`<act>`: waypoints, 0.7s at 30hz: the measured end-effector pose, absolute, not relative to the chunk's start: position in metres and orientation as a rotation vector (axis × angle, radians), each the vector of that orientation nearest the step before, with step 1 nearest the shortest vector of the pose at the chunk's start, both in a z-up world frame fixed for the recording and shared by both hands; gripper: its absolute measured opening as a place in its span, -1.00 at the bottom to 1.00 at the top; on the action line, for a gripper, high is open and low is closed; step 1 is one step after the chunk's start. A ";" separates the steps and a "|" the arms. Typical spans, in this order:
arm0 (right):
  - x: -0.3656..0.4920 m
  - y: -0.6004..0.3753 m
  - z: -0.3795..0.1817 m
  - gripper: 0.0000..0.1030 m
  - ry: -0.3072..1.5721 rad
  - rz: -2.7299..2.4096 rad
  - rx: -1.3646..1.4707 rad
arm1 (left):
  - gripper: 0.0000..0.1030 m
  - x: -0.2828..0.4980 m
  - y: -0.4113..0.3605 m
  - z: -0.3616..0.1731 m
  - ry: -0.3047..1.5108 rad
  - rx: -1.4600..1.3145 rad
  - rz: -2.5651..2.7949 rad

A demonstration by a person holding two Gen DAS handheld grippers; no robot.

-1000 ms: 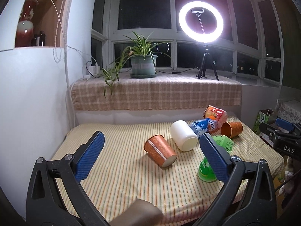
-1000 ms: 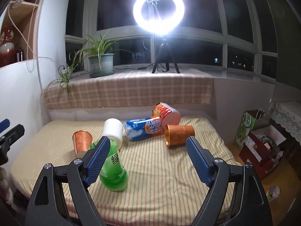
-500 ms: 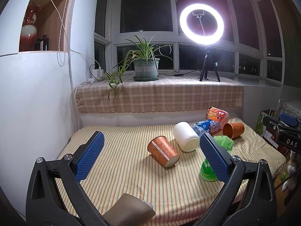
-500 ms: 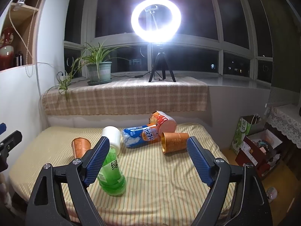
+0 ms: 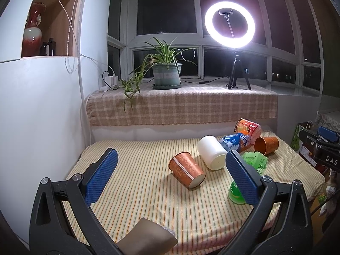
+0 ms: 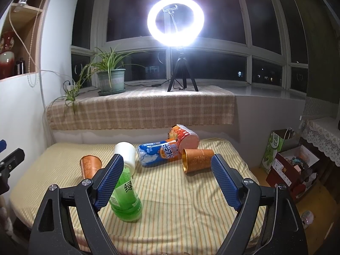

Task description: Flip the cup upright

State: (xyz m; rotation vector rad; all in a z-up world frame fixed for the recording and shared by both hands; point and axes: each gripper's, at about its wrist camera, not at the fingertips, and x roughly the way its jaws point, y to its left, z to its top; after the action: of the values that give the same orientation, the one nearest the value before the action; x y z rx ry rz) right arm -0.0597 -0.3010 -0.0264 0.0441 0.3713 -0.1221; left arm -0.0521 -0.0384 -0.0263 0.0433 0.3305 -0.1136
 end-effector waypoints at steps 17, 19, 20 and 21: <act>-0.053 -0.306 -0.030 0.64 0.378 -0.128 0.062 | 1.00 -0.045 -0.038 -0.027 0.332 0.044 -0.096; -0.052 -0.307 -0.031 0.64 0.382 -0.129 0.061 | 1.00 -0.045 -0.038 -0.027 0.334 0.042 -0.097; -0.052 -0.307 -0.031 0.64 0.383 -0.129 0.061 | 1.00 -0.045 -0.038 -0.027 0.333 0.042 -0.097; -0.051 -0.307 -0.032 0.64 0.384 -0.130 0.062 | 1.00 -0.045 -0.038 -0.027 0.333 0.043 -0.095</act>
State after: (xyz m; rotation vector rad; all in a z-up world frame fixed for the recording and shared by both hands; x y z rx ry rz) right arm -0.0515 -0.3066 -0.0318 0.0618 0.3843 -0.1297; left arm -0.0448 -0.0383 -0.0271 0.0428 0.3333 -0.0948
